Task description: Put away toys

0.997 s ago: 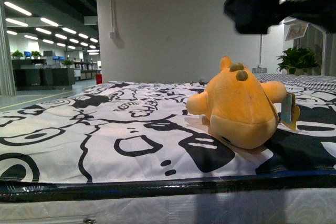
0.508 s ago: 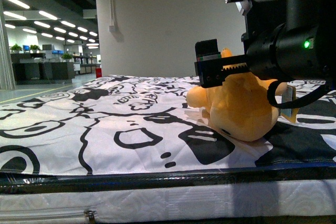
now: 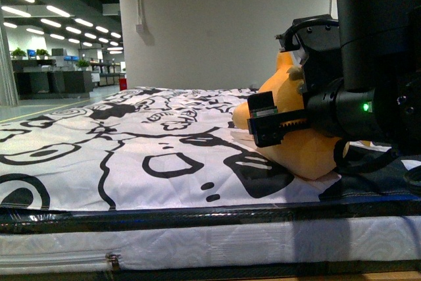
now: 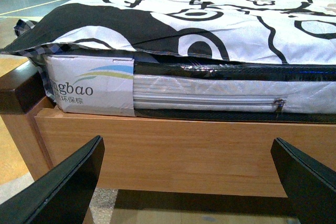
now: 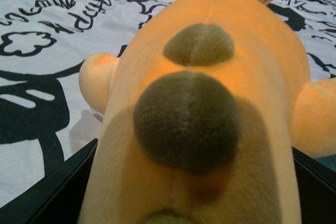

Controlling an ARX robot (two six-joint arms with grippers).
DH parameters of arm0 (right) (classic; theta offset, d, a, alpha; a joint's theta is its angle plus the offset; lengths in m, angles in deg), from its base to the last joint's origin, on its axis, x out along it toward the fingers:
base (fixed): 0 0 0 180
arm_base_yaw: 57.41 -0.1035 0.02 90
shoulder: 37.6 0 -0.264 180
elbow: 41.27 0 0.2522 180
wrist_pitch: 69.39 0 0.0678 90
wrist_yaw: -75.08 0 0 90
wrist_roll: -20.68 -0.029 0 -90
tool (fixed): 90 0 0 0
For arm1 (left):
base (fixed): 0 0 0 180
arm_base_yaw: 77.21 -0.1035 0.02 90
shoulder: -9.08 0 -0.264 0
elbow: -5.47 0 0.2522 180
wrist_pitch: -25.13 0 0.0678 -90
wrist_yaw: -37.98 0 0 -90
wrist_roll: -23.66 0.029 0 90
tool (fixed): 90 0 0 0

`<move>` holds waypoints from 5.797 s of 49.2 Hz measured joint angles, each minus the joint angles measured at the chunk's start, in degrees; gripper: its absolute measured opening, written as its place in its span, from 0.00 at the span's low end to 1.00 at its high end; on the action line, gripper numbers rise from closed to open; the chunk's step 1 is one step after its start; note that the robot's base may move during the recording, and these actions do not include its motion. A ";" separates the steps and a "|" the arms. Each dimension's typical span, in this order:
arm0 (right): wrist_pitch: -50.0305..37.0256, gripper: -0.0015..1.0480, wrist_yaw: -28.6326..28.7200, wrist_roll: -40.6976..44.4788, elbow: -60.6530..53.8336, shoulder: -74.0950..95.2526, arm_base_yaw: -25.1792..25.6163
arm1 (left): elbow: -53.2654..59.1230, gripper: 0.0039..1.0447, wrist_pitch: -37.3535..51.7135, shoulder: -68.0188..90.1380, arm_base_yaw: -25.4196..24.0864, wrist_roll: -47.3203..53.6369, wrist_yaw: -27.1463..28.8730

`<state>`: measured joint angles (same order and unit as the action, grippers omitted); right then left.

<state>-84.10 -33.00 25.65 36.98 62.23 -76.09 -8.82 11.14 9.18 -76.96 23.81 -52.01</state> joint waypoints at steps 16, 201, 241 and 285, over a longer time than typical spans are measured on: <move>-0.07 0.64 -0.63 -1.11 -1.79 -1.55 -0.57 | 0.00 0.94 0.00 0.00 0.00 0.00 0.00; 12.09 0.07 21.14 -12.79 -62.14 -93.94 12.22 | 0.00 0.94 -0.02 0.00 -0.07 0.00 0.09; 12.09 0.07 20.90 -12.76 -62.12 -93.94 12.20 | 0.00 0.94 -0.02 -0.04 -0.09 0.00 0.00; 12.09 0.07 20.87 -12.76 -62.12 -93.94 12.20 | 0.00 0.94 -0.02 -0.04 -0.09 0.00 0.00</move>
<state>-72.01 -12.13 12.89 -25.14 -31.71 -63.89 -8.82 11.12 9.14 -77.05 23.81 -52.01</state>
